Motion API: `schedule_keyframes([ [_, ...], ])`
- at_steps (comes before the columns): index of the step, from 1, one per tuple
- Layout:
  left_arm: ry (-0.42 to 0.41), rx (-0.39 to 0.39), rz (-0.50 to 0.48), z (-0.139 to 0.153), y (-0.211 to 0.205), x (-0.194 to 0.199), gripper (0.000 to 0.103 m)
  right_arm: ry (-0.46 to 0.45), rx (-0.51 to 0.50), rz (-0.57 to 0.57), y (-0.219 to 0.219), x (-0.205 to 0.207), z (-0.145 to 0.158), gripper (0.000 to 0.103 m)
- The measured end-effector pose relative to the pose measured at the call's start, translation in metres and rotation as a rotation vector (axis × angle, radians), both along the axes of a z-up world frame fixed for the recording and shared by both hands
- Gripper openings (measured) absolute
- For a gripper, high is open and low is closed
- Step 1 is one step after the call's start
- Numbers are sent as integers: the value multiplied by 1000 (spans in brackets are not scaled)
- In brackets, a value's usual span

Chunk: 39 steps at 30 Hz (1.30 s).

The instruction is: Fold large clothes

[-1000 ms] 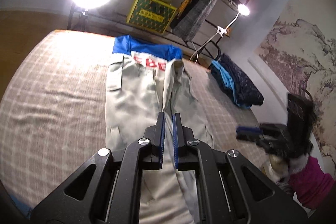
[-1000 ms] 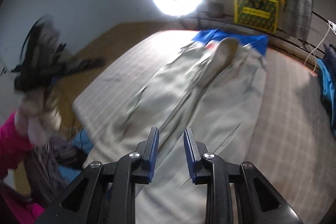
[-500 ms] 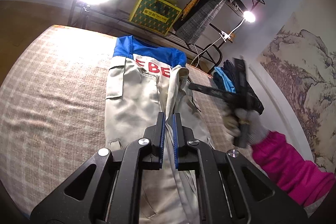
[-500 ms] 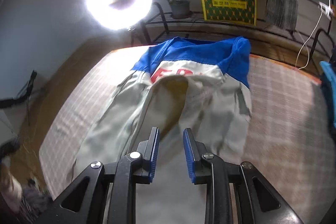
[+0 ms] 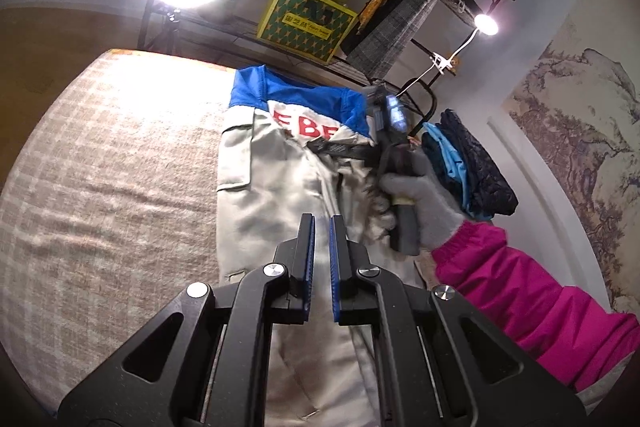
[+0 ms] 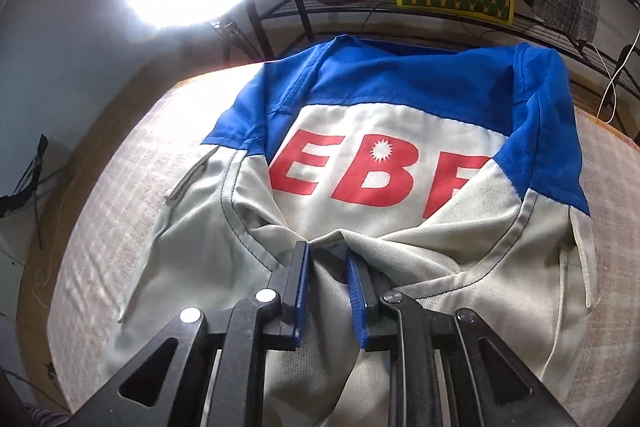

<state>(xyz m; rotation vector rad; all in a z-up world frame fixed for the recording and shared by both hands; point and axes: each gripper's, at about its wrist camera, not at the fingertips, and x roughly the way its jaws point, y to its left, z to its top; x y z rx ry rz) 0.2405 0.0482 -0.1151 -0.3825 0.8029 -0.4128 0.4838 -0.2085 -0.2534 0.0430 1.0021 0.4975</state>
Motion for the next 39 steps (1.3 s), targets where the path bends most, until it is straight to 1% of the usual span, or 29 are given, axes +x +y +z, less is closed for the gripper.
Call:
schedule_keyframes([
  [2, 5, 3, 4, -2, 3, -3, 3, 12, 67, -16, -14, -9, 16, 22],
  [3, 1, 11, 3, -2, 3, -5, 3, 3, 92, -18, -21, -16, 25, 26],
  [6, -14, 33, 0, -2, 5, -16, 4, -30, 129, -13, -43, -50, 58, 27],
  [7, -10, 33, -4, -3, 6, -18, 11, -42, 137, -9, -50, -64, 69, 28],
  [8, 0, 29, -3, -6, 8, -22, 27, -57, 144, -4, -60, -82, 82, 28],
  [10, 18, 7, 6, -13, 13, -29, 39, -82, 154, 0, -79, -120, 105, 28],
  [12, 49, -6, -7, -22, 15, -37, 39, -93, 160, 1, -94, -154, 119, 28],
  [14, 62, 7, -22, -29, 14, -45, 39, -94, 166, 15, -109, -197, 129, 30],
  [16, 72, 19, -38, -35, 12, -55, 39, -91, 158, 45, -117, -242, 131, 35],
  [18, 95, 7, -51, -43, 10, -65, 39, -95, 133, 76, -117, -278, 128, 37],
  [19, 104, -3, -51, -46, 9, -69, 39, -92, 111, 94, -116, -302, 122, 37],
  [21, 131, -30, -46, -56, 10, -80, 39, -88, 67, 111, -109, -334, 110, 37],
  [22, 144, -42, -43, -61, 10, -86, 39, -84, 28, 116, -104, -354, 98, 35],
  [23, 159, -53, -40, -67, 10, -93, 39, -80, 10, 118, -102, -364, 90, 34],
  [25, 182, -59, -32, -77, 11, -105, 39, -66, -30, 122, -97, -386, 68, 29],
  [28, 211, -64, -18, -90, 13, -123, 39, -48, -28, 103, -96, -400, 45, 29],
  [29, 220, -68, -13, -93, 14, -128, 39, -57, -46, 105, -94, -405, 41, 30],
  [30, 225, -74, -6, -96, 15, -132, 39, -75, -72, 110, -90, -409, 39, 35],
  [31, 232, -81, -2, -99, 16, -135, 39, -100, -94, 131, -85, -417, 38, 45],
  [32, 241, -88, 2, -102, 17, -138, 39, -115, -107, 170, -78, -425, 36, 51],
  [33, 246, -92, 5, -104, 18, -140, 39, -128, -120, 209, -71, -434, 34, 60],
  [35, 248, -87, 9, -106, 18, -142, 39, -173, -205, 303, -55, -453, 29, 61],
  [36, 249, -81, 10, -107, 17, -142, 39, -203, -282, 352, -45, -461, 23, 62],
  [39, 252, -76, 8, -108, 17, -141, 39, -270, -457, 423, -29, -474, 4, 61],
])
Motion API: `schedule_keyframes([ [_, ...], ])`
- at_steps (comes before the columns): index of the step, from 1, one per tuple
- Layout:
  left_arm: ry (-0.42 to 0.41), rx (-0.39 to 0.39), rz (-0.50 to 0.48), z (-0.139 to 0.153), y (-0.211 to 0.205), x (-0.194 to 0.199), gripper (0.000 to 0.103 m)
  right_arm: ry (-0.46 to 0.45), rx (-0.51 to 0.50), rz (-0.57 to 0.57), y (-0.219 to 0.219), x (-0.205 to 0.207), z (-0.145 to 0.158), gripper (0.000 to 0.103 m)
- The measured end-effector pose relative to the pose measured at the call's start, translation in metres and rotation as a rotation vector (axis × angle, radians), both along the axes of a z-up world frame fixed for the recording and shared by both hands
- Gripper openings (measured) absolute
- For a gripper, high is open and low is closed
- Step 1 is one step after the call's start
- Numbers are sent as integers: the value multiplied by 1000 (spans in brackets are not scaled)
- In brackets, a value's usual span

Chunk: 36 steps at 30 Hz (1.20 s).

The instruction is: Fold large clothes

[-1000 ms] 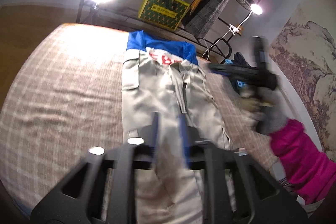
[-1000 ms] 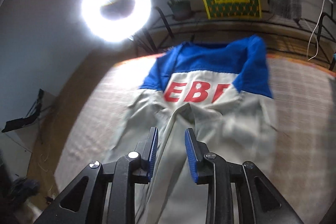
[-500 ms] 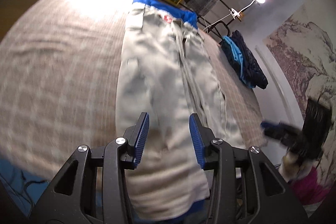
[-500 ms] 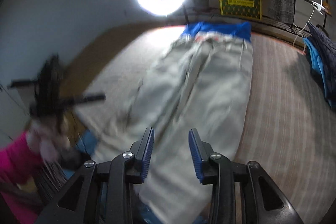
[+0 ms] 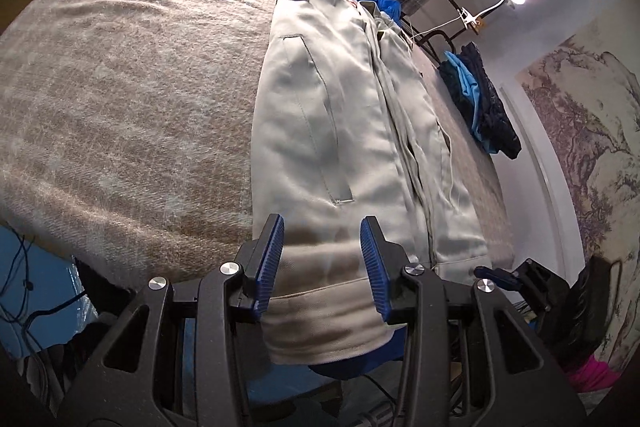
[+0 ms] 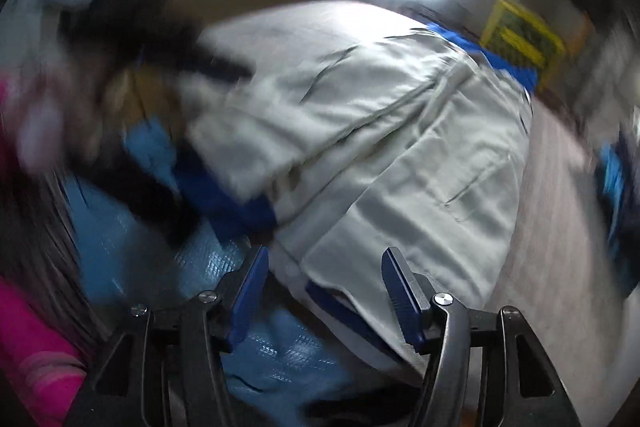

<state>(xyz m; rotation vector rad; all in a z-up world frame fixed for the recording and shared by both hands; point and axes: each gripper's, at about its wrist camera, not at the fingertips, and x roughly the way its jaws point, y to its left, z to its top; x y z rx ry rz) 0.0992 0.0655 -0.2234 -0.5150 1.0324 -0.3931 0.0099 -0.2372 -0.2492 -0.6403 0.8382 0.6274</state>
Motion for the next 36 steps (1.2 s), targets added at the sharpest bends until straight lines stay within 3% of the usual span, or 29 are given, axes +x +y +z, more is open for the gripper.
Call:
schedule_keyframes([
  [2, 3, -3, -4, -1, 0, 0, 39, -39, -89, 15, 4, 0, -12, 57],
  [4, 4, -2, -11, -1, -2, 1, 39, -52, -118, 18, 3, 3, -16, 39],
  [5, 4, 1, -16, -2, -4, 1, 39, -41, -113, 22, 1, 5, -15, 36],
  [9, 12, -1, -37, -7, -10, -2, 39, 63, -15, 14, -8, 15, -6, 2],
  [14, 2, 28, -65, -10, -19, -5, 39, 189, 182, -29, -23, 23, 12, 0],
  [19, 3, 29, -64, -10, -20, -6, 39, 317, 491, -101, -45, 38, 40, 0],
  [21, 0, 38, -68, -11, -21, -6, 39, 329, 450, -90, -39, 36, 27, 0],
  [24, -7, 54, -75, -12, -23, -8, 39, 339, 282, -81, -24, 27, -14, 0],
  [26, -13, 66, -84, -12, -26, -9, 39, 333, 273, -86, -22, 26, -24, 0],
  [30, -35, 114, -115, -12, -35, -12, 39, 339, 282, -60, -18, 25, -17, 0],
  [33, -50, 146, -138, -14, -42, -17, 39, 369, 295, -6, -19, 22, -2, 7],
  [34, -63, 165, -147, -13, -45, -19, 39, 370, 321, 11, -23, 19, 7, 19],
  [36, -74, 161, -158, -9, -45, -22, 39, 340, 402, 20, -40, 18, 27, 25],
])
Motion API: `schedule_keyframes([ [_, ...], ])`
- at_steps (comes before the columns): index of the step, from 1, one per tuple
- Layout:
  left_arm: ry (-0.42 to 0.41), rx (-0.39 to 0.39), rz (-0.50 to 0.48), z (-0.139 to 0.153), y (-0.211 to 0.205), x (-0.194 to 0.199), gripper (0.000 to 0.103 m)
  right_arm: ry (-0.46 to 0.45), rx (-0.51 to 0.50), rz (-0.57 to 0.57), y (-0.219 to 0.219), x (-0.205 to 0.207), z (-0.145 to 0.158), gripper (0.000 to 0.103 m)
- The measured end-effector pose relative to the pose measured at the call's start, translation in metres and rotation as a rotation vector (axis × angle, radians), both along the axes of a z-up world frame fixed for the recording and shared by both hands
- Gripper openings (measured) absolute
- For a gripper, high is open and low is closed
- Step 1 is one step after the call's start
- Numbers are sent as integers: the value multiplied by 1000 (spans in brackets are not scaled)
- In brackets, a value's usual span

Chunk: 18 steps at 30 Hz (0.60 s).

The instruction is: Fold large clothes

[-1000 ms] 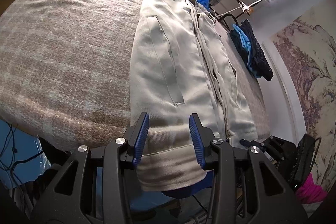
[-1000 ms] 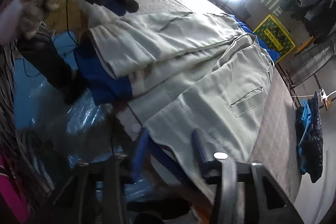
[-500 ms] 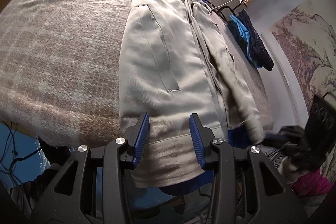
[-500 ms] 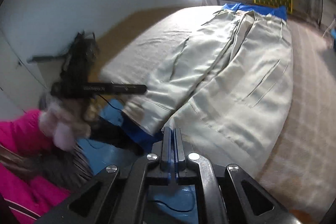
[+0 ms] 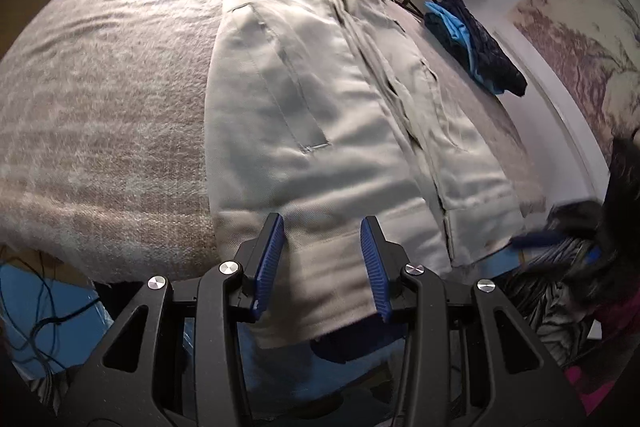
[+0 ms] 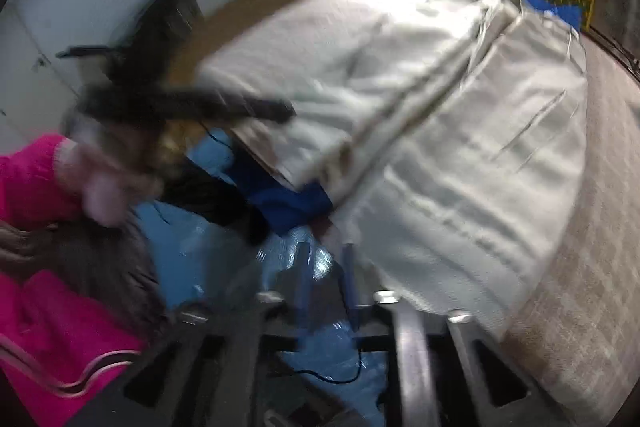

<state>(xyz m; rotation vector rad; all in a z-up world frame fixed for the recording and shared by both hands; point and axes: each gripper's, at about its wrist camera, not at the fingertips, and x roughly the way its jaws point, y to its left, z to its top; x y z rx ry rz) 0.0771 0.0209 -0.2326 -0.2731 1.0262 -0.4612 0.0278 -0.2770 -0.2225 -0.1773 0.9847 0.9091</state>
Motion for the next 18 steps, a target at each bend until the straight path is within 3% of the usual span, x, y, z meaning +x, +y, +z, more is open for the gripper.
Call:
schedule_keyframes([
  [3, -26, -61, 29, 9, 9, -5, 39, -31, 56, -124, -30, 17, 14, 25],
  [7, -46, -37, 45, 10, 9, -5, 39, -91, -66, -272, -35, 47, -3, 25],
  [9, -23, -24, 31, 3, 2, 0, 39, -117, -136, -277, -21, 56, -24, 23],
  [13, -25, 19, -51, -8, -27, 2, 40, -100, -107, -229, 9, 56, -43, 22],
  [15, -70, 79, -86, -9, -42, -3, 48, -138, -135, -206, 20, 53, -44, 15],
  [18, -90, 119, -127, -3, -48, -7, 50, -80, -94, -179, 13, 58, -38, 12],
])
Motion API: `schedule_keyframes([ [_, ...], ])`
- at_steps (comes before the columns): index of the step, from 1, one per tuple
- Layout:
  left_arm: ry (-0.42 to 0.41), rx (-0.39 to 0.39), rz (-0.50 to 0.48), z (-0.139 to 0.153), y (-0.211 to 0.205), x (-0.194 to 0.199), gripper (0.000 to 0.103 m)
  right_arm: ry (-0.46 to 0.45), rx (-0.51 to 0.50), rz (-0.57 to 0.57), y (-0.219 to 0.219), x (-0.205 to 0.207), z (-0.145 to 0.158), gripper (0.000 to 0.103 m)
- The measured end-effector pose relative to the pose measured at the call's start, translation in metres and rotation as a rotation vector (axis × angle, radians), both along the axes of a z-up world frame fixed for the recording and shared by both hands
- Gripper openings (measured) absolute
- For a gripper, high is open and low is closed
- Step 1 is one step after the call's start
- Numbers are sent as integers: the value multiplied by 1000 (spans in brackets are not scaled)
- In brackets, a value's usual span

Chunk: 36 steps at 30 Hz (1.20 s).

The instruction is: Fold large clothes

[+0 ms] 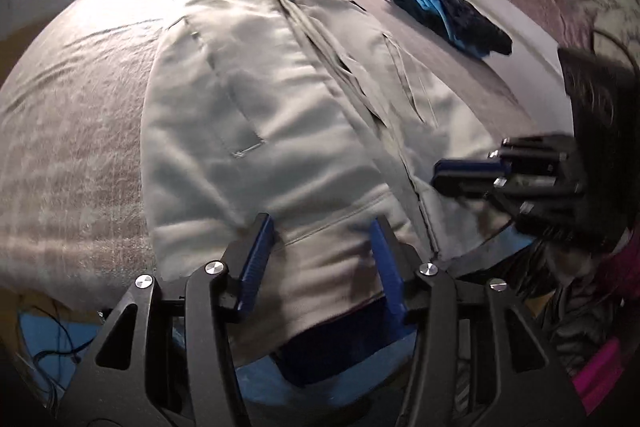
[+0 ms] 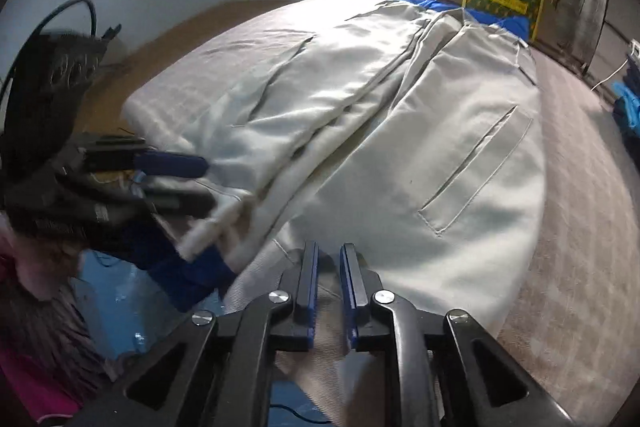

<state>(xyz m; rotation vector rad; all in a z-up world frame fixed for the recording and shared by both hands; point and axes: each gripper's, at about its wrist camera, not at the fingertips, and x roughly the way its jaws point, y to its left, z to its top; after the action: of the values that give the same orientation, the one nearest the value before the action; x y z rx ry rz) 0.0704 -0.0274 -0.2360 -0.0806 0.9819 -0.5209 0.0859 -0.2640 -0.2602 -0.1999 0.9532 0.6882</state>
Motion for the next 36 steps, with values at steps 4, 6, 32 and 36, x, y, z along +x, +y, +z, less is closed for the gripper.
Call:
schedule_keyframes([
  [4, 43, -117, 58, 15, 28, -1, 51, 6, 81, -33, -35, -14, 21, 39],
  [6, 73, -171, 123, 20, 55, -1, 51, 6, 91, -83, -61, -18, 30, 40],
  [32, 252, -231, 249, -16, 96, 12, 51, -50, 91, -151, -73, -3, 28, 31],
  [36, 257, -226, 236, -18, 92, 12, 55, -55, -84, -72, -41, -9, -8, 31],
])
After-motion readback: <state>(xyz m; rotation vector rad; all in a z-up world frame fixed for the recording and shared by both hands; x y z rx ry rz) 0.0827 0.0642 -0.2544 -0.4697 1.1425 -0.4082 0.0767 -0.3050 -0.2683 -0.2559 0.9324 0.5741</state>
